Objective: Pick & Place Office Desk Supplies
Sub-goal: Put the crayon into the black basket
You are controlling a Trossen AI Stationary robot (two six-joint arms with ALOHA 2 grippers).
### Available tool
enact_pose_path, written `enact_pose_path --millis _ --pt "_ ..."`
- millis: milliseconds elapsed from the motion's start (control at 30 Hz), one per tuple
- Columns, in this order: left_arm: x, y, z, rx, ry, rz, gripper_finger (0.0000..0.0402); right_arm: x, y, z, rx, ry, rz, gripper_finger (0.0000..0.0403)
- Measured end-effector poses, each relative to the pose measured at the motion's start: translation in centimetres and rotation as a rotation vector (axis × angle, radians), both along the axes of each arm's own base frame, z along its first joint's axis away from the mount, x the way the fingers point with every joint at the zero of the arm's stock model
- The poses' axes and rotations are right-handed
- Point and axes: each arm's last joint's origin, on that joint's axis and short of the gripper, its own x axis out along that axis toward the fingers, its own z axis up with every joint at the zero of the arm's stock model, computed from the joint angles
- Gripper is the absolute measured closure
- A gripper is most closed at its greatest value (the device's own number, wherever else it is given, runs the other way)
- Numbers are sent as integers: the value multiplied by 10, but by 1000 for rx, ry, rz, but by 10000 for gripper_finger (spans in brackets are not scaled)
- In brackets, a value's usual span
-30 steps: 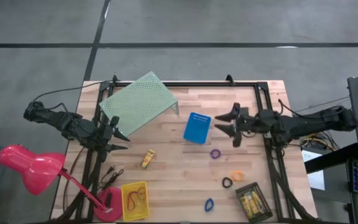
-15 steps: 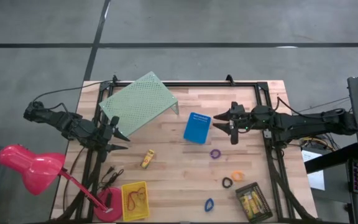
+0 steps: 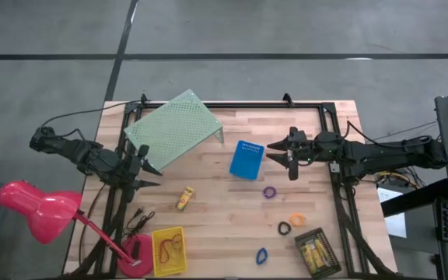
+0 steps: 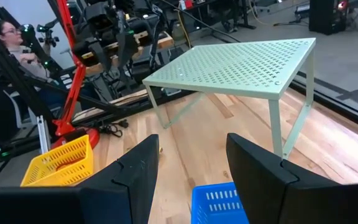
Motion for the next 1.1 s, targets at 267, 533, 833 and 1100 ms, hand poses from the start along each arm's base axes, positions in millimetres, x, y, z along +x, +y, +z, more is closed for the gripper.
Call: enact_pose_path --millis 267,533,833,1100 --pt "1 4 1 -89 -14 182 247 0 0 0 0 0 0 220" --pt "2 2 32 -283 -9 211 248 0 0 0 0 0 -1 220" --pt "41 -14 104 -245 146 260 248 0 0 0 0 0 -1 220" --pt "95 -33 106 -425 419 528 248 0 0 0 0 0 -1 220"
